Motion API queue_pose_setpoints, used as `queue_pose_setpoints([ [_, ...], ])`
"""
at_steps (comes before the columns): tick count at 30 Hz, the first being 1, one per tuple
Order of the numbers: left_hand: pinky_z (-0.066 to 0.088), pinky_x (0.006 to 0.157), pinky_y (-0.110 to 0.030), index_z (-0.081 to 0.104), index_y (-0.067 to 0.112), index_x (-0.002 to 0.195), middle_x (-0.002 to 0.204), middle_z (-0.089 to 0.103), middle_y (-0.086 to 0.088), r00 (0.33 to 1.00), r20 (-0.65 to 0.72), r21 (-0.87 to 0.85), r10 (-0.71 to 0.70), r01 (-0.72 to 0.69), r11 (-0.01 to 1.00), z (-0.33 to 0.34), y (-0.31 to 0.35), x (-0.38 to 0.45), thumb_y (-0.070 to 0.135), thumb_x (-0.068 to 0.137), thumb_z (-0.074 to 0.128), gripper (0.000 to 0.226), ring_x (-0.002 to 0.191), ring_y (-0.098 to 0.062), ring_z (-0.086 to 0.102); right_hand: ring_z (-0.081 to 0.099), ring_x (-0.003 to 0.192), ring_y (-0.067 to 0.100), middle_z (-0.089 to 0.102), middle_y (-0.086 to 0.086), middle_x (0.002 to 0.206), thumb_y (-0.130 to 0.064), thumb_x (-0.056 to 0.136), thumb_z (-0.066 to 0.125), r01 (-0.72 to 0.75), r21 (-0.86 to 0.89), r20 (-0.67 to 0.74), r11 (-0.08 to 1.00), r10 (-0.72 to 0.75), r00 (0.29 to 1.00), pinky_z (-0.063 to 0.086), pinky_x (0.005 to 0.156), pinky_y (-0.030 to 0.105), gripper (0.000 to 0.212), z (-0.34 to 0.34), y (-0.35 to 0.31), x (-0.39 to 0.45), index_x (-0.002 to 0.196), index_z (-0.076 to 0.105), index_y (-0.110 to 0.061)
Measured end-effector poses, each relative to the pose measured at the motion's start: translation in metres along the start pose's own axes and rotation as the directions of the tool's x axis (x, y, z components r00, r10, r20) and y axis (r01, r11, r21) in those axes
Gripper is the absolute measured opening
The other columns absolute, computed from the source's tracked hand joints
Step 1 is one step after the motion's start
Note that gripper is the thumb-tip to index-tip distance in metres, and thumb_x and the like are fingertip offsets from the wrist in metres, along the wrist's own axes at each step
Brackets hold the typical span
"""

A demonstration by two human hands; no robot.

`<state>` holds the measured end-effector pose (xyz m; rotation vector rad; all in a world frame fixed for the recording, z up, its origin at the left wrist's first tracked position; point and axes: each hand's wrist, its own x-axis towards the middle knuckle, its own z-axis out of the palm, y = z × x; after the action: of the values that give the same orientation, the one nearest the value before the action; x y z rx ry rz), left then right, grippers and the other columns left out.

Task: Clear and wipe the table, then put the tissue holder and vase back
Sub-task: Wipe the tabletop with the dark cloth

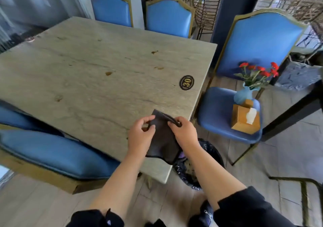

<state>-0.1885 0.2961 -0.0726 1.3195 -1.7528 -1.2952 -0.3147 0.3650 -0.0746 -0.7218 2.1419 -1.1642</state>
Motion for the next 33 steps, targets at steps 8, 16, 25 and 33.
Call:
queue_pose_setpoints([
  [8,0.044,0.095,-0.026,0.055,0.023,0.130,0.129,0.056,0.007,0.984,0.119,0.181,-0.134,0.112,0.977,-0.029,-0.042,-0.004,0.007,0.094,0.048,0.040,0.116,-0.010,0.053,0.045,0.117,0.028,0.050,0.004,0.124,-0.018,0.087,0.059,0.118,-0.434,-0.093,0.893,-0.175,0.980,0.042,0.098,0.039,0.043,0.042,0.020,-0.020,0.129,0.054,-0.026],
  [16,0.018,0.119,-0.039,0.028,0.013,0.148,0.158,0.021,-0.006,0.957,-0.259,0.451,-0.133,0.241,0.860,-0.035,-0.075,0.017,0.011,0.096,0.042,0.053,0.146,-0.021,0.016,0.006,0.149,0.025,0.012,0.000,0.160,-0.046,0.096,0.021,0.358,-0.773,0.237,0.524,-0.285,0.929,-0.006,0.116,0.057,0.060,0.089,0.050,-0.037,0.152,0.021,-0.028],
  [25,0.011,0.120,-0.042,0.028,0.014,0.150,0.160,0.017,0.001,0.966,-0.248,0.647,0.069,0.112,0.754,-0.047,-0.115,0.023,0.019,0.101,0.035,0.050,0.148,-0.016,0.011,-0.019,0.147,0.017,-0.014,-0.006,0.160,-0.047,0.099,0.012,0.307,-0.794,0.241,0.524,-0.191,0.951,-0.014,0.116,0.052,0.058,0.111,0.015,0.045,0.153,-0.006,-0.032],
  [33,0.022,0.118,-0.043,0.051,0.013,0.137,0.153,0.036,0.004,0.937,-0.347,0.386,0.031,0.112,0.916,-0.055,-0.117,0.035,-0.007,0.092,0.036,0.052,0.144,-0.013,0.025,-0.011,0.148,0.019,-0.006,-0.009,0.161,-0.051,0.100,0.014,0.757,-0.599,0.656,0.260,-0.383,0.651,-0.008,0.118,0.051,0.055,0.128,0.017,0.024,0.152,0.001,-0.037],
])
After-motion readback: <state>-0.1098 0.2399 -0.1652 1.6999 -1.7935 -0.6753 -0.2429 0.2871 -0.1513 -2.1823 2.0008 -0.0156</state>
